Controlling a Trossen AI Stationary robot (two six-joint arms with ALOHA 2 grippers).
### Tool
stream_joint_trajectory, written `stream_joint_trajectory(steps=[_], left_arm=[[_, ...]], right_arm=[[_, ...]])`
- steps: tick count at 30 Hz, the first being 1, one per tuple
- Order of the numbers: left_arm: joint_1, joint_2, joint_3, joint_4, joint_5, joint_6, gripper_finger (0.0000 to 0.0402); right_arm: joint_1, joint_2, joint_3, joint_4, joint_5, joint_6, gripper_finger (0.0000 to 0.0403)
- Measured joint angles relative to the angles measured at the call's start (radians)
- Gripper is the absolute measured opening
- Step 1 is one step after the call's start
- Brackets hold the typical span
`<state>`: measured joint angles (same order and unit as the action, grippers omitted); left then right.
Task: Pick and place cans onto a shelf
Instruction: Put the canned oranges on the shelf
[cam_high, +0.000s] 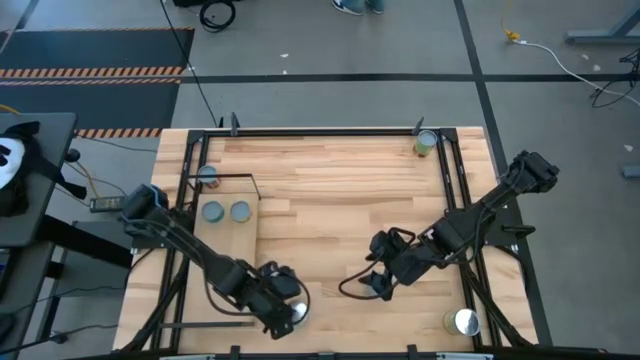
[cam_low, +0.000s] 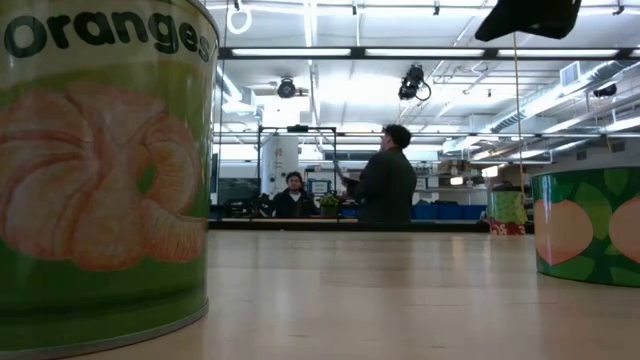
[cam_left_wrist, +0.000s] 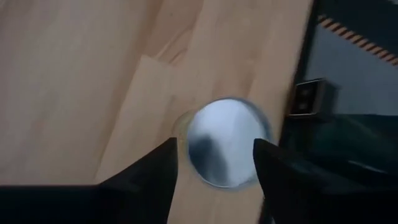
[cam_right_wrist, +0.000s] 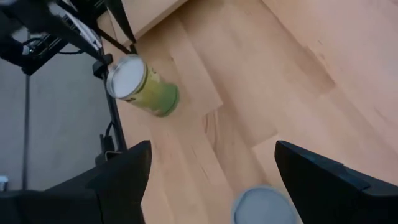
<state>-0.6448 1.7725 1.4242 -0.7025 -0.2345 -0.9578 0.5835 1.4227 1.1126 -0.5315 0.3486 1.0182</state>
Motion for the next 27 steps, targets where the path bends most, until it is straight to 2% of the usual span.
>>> stream_joint_trajectory(steps=[11, 15, 20, 27], left_arm=[[0.038, 0.079, 0.0, -0.002, 0.036, -0.007, 0.017], [0.043, 0.079, -0.002, 0.007, 0.049, -0.004, 0.0119], [0.053, 0.077, -0.003, 0.002, 0.053, 0.001, 0.0019], [0.094, 0.051, -0.008, -0.022, 0.092, 0.001, 0.0003]], right_arm=[[0.0, 0.0, 0.0, 0.039, -0.001, -0.036, 0.0347], [0.0, 0.0, 0.0, 0.053, -0.002, -0.061, 0.0347], [0.0, -0.001, 0.0, 0.068, -0.037, -0.094, 0.0347], [-0.018, -0.06, 0.0, 0.067, -0.053, -0.153, 0.0347]])
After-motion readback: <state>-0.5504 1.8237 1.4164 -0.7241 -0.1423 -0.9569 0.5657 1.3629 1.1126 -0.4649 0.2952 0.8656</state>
